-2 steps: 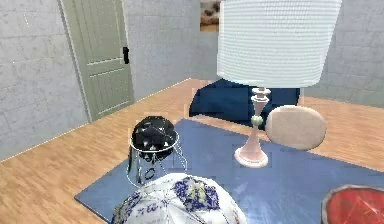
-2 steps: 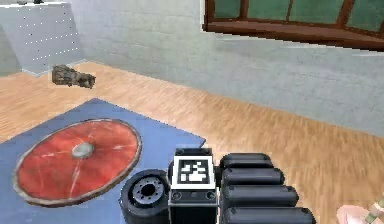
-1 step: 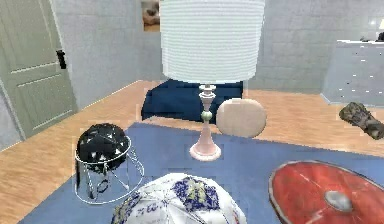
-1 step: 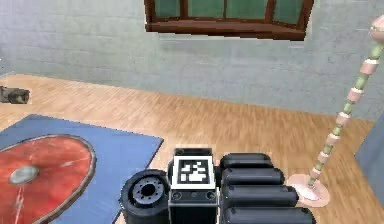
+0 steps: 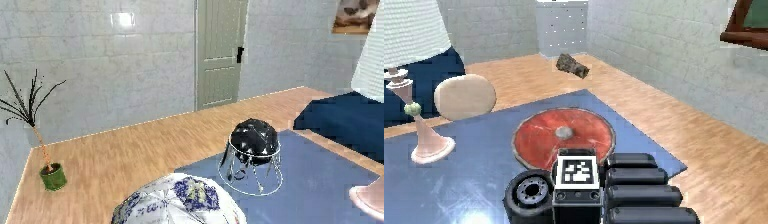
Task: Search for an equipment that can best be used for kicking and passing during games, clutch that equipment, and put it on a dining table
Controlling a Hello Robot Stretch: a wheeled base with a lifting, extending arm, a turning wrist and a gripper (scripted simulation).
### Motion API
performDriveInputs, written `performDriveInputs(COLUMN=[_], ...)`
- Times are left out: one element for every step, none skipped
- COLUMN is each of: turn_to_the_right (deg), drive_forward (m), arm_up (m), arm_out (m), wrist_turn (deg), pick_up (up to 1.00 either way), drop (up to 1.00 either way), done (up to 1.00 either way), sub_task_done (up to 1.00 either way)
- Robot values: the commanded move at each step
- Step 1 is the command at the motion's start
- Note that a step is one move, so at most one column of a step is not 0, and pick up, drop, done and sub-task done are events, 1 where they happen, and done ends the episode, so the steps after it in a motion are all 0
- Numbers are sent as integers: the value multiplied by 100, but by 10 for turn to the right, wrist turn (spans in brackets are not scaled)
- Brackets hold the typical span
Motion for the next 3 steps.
performDriveInputs(turn_to_the_right=[-90, 0, 0], drive_forward=[0, 0, 0], arm_up=[0, 0, 0], arm_out=[0, 48, 0], wrist_turn=[0, 0, 450], pick_up=[0, 0, 0], drop=[0, 0, 0], done=[0, 0, 0], sub_task_done=[0, 0, 0])
